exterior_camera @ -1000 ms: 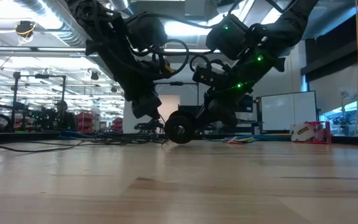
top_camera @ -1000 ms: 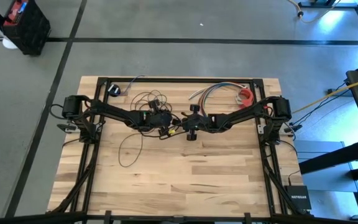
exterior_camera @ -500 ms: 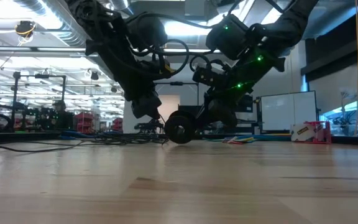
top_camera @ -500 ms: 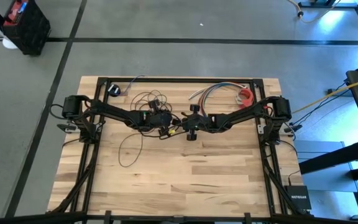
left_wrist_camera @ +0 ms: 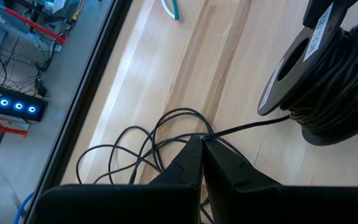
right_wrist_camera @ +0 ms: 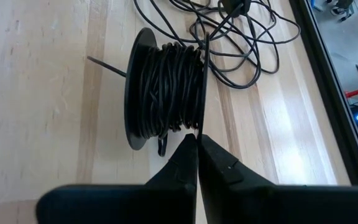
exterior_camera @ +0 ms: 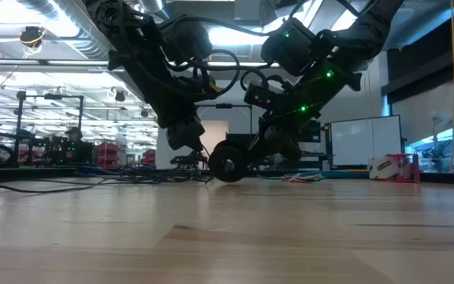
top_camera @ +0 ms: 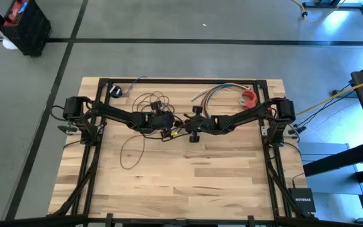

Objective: Coiling cords

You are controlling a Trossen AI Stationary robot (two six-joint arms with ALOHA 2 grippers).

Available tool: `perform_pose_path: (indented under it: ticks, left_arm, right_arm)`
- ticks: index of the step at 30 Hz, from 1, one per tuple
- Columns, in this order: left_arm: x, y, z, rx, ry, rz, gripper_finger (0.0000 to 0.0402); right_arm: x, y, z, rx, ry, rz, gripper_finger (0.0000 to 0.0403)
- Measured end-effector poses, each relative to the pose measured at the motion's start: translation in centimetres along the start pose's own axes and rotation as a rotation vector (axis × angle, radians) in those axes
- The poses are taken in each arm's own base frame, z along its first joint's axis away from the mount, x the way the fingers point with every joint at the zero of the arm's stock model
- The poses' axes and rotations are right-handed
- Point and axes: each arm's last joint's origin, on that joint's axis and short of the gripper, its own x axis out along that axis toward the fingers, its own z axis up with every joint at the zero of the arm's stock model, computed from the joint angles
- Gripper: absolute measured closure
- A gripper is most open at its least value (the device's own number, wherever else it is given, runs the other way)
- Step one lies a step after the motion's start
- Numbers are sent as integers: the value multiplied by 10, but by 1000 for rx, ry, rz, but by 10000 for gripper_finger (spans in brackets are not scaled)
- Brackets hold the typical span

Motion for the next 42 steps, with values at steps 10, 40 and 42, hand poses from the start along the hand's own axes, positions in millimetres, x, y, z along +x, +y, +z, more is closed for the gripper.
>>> perform_pose_path:
  ticks: [10, 40, 42]
  left_arm:
    - [0, 0, 0, 0, 0, 0, 398]
    - [0, 0, 0, 0, 0, -1, 398]
    - [0, 0, 0, 0, -1, -1, 398]
  right_arm:
    - [0, 0, 0, 0, 0, 0, 397]
    - [0, 0, 0, -1, 0, 0, 397]
    - [0, 0, 0, 0, 0, 0, 397]
